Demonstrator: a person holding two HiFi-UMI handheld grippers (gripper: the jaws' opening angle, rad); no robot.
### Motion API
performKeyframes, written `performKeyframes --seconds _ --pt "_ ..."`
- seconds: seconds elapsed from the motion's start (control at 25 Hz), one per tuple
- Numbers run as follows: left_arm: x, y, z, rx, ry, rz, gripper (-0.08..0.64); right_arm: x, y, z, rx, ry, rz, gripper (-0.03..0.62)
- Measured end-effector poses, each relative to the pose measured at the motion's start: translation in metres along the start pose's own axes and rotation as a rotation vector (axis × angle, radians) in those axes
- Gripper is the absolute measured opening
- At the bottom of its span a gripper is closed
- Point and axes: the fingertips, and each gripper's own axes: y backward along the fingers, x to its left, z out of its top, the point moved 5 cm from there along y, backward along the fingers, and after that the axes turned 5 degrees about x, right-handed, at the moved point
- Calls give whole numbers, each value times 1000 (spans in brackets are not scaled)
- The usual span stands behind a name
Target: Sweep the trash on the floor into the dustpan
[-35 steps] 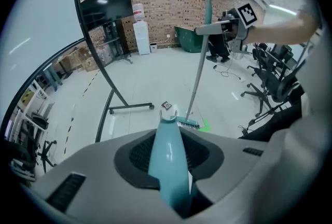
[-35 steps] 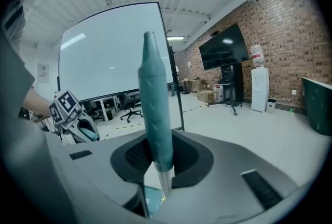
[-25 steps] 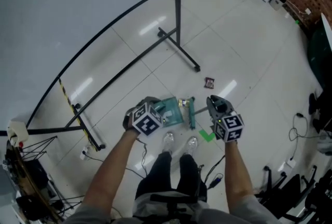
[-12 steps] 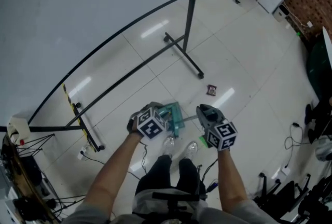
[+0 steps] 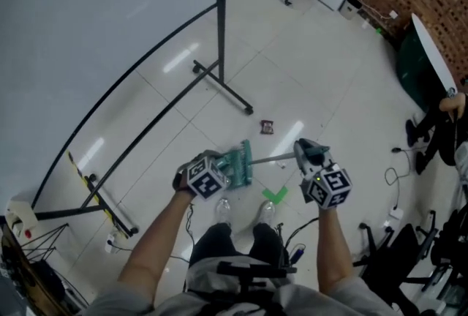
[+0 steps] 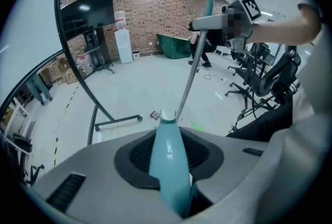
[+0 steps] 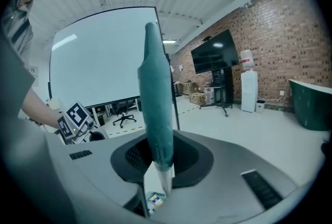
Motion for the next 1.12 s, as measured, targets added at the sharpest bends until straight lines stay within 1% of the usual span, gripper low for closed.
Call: performKeyframes --seconds 0.12,0.24,0.4,0.6,0.72,0.88,1.0,1.12 --pt "-10 -14 32 -3 -42 -22 101 -39 23 4 -26 4 -67 57" --pt "-21 -30 65 0 -51 -32 101 -82 44 1 -38 -8 -115 58" --pt "-36 -48 104 22 -68 -35 102 -141 60 -14 -25 -31 -176 60" --pt "-56 -77 149 63 -94 -31 101 -213 77 -41 -2 -73 -209 58" --pt "-61 -93 171 86 -109 -35 101 -242 81 -50 8 -77 -207 58" --pt "-70 -111 190 91 -103 -32 102 -256 81 -79 68 -72 -180 60" --pt "-71 -116 204 71 -100 -28 103 -247 74 -101 127 -43 -140 60" --pt "-68 -118 206 62 -94 -30 103 -227 65 -117 157 -33 -74 61"
